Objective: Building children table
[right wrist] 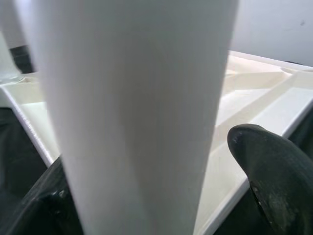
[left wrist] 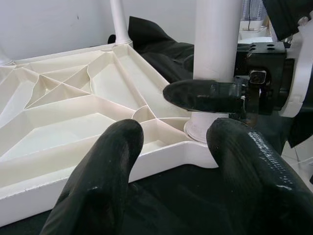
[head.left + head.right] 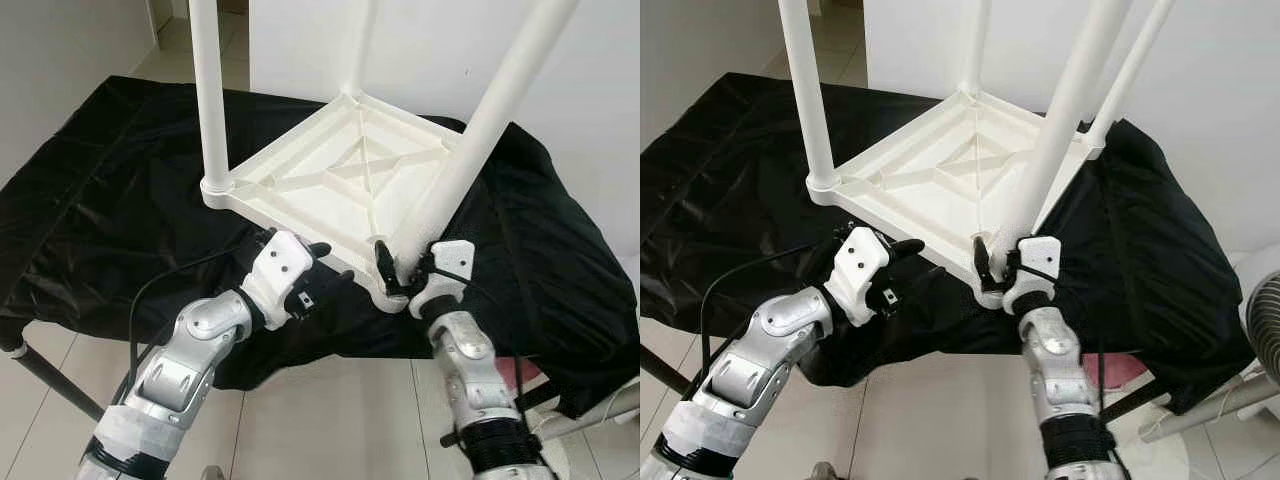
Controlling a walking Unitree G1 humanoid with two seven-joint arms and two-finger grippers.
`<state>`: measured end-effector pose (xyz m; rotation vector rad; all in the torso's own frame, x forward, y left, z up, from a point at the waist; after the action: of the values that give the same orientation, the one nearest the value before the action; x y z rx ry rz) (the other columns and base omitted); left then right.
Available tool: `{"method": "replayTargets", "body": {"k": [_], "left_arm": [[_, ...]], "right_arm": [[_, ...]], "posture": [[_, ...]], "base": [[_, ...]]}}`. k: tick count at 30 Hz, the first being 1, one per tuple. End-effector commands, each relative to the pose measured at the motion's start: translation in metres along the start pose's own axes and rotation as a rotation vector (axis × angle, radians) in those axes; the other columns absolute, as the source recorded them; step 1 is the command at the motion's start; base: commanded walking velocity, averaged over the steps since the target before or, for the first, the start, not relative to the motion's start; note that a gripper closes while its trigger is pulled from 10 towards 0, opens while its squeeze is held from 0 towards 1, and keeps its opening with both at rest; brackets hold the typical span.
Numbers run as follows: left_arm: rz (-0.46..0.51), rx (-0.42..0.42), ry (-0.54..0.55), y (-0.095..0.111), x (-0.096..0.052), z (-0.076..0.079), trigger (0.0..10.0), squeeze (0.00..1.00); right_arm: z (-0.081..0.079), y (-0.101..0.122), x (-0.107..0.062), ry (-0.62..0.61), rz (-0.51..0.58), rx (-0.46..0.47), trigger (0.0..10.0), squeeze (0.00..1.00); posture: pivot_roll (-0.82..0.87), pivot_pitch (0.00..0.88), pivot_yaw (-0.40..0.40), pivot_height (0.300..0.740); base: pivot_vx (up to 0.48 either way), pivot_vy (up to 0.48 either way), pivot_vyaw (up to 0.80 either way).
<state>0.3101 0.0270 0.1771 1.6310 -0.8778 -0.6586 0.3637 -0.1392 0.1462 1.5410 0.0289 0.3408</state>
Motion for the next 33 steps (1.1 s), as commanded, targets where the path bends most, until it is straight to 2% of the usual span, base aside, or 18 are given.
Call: {"method": "replayTargets", "body": {"k": [1,7,13,19,21,23,26,30,33], "left_arm": [[-0.025,0.001,0.000,-0.006,-0.001,0.003,10.0,0.00],[-0.037,-0.016,0.030,-0.011,-0.004,0.003,10.0,0.00],[-0.011,-0.082,0.154,-0.014,0.000,-0.003,10.0,0.00],[0.002,-0.101,0.237,-0.017,0.003,-0.006,10.0,0.00],[0.003,-0.117,0.293,-0.020,0.004,-0.009,10.0,0.00],[0.004,-0.126,0.312,-0.020,0.005,-0.009,10.0,0.00],[-0.001,-0.158,0.389,-0.023,0.007,-0.017,10.0,0.00],[-0.009,-0.174,0.389,-0.024,0.008,-0.018,10.0,0.00],[-0.010,-0.164,0.380,-0.022,0.007,-0.022,10.0,0.00]], "right_arm": [[0.000,-0.008,-0.004,0.020,-0.034,0.006,10.0,0.00],[-0.008,-0.017,-0.014,0.041,-0.052,0.002,10.0,0.00],[-0.006,-0.020,-0.026,0.018,-0.029,-0.022,10.0,0.00],[-0.007,-0.022,-0.031,0.001,-0.026,-0.020,10.0,0.00],[-0.003,-0.022,-0.033,-0.056,-0.032,-0.034,10.0,0.00],[-0.003,-0.025,-0.034,-0.059,-0.056,-0.047,10.0,0.00],[-0.004,-0.025,-0.035,-0.056,-0.066,0.035,10.0,0.00],[-0.007,-0.024,-0.036,-0.013,-0.056,0.067,10.0,0.00],[-0.007,-0.021,-0.035,0.027,-0.045,0.049,10.0,0.00]], "posture": [[0.04,0.064,-0.103,0.740],[0.04,0.063,-0.102,0.740],[0.03,0.056,-0.105,0.740],[0.02,0.058,-0.106,0.740],[0.02,0.051,-0.104,0.740],[0.02,0.050,-0.102,0.740],[0.01,0.043,-0.090,0.740],[0.00,0.042,-0.078,0.740],[0.00,0.046,-0.071,0.740]], "base": [[0.000,0.000,0.00],[0.000,0.000,0.00],[0.000,0.000,0.00],[0.000,0.000,0.00],[0.000,0.000,0.00],[0.000,0.000,0.00],[0.000,0.000,0.00],[0.000,0.000,0.00],[0.000,0.000,0.00]]}}
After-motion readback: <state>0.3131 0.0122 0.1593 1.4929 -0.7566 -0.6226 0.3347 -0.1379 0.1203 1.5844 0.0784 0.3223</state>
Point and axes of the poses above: a point about 5 cm out from each wrist's last joint towards the gripper, its own x axis pointing out of the wrist towards the gripper, its own y axis along the axis of the wrist's last joint, z = x × y, the point moved 6 cm from there along x, pointing out of the wrist towards the gripper, and after that the axes turned 2 degrees about -x, right-handed, at the moved point
